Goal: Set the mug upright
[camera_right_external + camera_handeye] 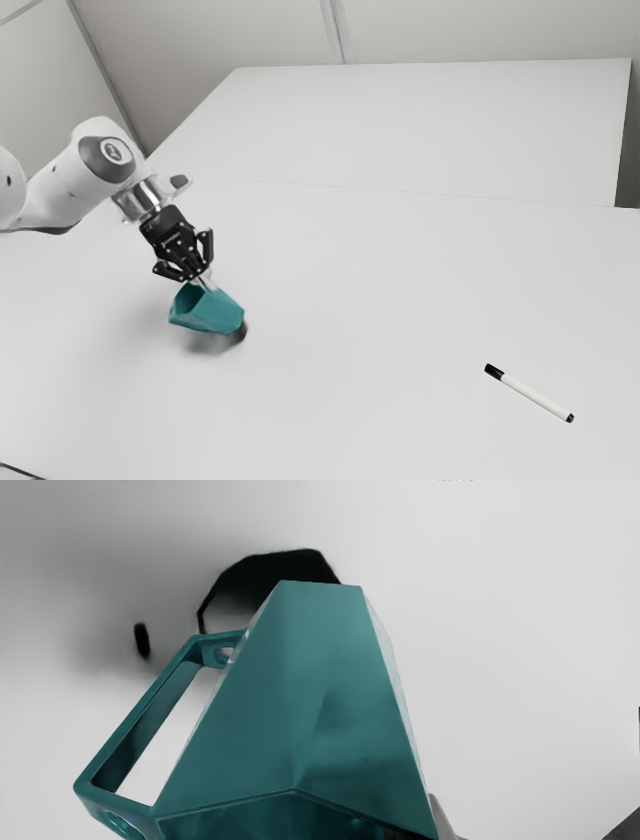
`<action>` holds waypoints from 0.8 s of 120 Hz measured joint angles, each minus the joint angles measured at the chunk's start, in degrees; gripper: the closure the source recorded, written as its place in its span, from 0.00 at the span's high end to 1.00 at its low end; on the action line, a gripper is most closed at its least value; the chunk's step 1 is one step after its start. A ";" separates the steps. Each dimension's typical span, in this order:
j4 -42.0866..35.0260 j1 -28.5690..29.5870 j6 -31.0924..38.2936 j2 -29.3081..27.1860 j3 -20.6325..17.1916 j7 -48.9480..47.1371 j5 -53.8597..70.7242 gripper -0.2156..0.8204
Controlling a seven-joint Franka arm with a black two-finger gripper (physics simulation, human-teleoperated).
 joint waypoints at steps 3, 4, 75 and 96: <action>0.00 -0.24 0.81 -0.53 -0.75 -0.18 1.46 0.04; 0.01 -0.30 1.07 -0.69 -1.01 -0.25 1.94 0.04; -0.14 -7.09 13.69 -4.24 -12.09 -9.60 34.18 0.03; -0.17 -8.30 16.18 -3.98 -13.07 -12.64 41.37 0.03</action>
